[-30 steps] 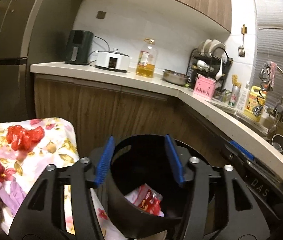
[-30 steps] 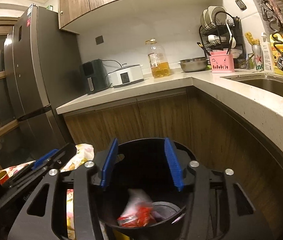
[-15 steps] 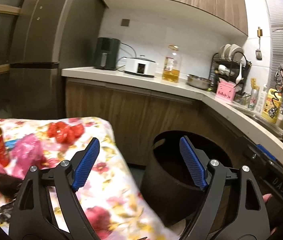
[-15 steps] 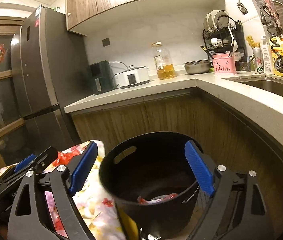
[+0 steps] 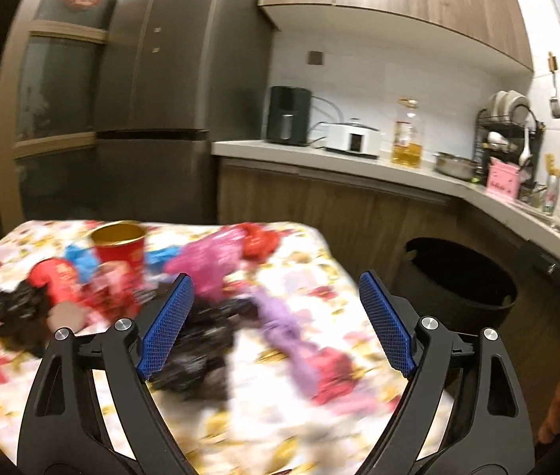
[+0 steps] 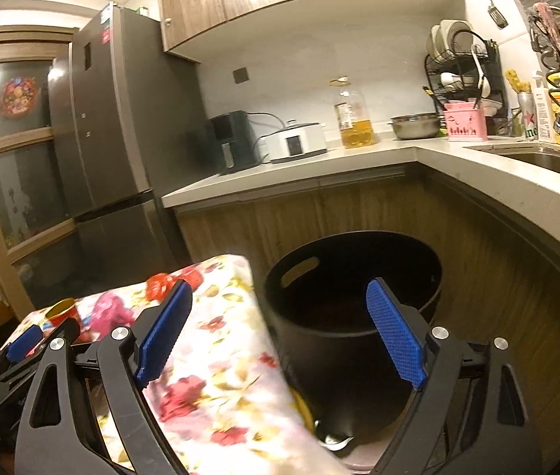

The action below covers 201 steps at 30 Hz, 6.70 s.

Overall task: Collect trash
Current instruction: 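Move both open grippers back over the table, then grasp the black plastic bag with the left gripper and lift it, then grasp the lilac glove with the right gripper and lift it, then carry the black bag and lilac glove with both grippers over the bin, then open both grippers to drop the black bag and glove into the bin, then move both open grippers back toward the table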

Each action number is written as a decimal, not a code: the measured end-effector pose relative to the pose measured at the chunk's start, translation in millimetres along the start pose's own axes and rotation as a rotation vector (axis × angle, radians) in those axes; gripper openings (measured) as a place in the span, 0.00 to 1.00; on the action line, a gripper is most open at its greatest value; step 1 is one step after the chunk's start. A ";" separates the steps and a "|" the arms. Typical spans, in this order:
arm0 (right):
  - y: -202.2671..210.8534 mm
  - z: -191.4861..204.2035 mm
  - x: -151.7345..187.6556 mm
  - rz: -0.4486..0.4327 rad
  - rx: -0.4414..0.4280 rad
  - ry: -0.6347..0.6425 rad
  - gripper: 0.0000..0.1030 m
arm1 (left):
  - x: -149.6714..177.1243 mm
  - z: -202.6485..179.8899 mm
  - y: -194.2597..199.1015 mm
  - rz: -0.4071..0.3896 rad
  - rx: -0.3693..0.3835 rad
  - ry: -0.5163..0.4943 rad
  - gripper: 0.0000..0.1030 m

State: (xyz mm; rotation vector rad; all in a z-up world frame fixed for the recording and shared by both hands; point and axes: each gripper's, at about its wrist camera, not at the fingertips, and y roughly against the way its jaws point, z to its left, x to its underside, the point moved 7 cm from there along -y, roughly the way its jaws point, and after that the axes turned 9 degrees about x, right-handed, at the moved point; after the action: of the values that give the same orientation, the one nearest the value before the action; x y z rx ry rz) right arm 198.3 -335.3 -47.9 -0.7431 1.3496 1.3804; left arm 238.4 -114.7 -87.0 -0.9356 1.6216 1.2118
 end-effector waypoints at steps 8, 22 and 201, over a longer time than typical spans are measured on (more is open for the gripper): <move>13.6 39.5 20.4 0.001 -0.063 0.031 0.84 | 24.2 55.3 24.2 0.015 -0.072 0.050 0.81; 2.7 84.9 46.5 0.033 -0.102 0.095 0.84 | 52.9 69.3 -5.2 0.123 -0.028 0.053 0.59; -31.2 -51.6 -38.2 -0.073 0.072 -0.051 0.81 | -23.6 -108.8 -62.6 0.002 0.298 -0.035 0.78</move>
State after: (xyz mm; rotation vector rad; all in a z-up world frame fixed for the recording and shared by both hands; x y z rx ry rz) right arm 227.1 -398.7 -32.0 -0.6980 1.3135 1.2782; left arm 281.3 -233.6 -69.0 -0.7199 1.7179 0.9480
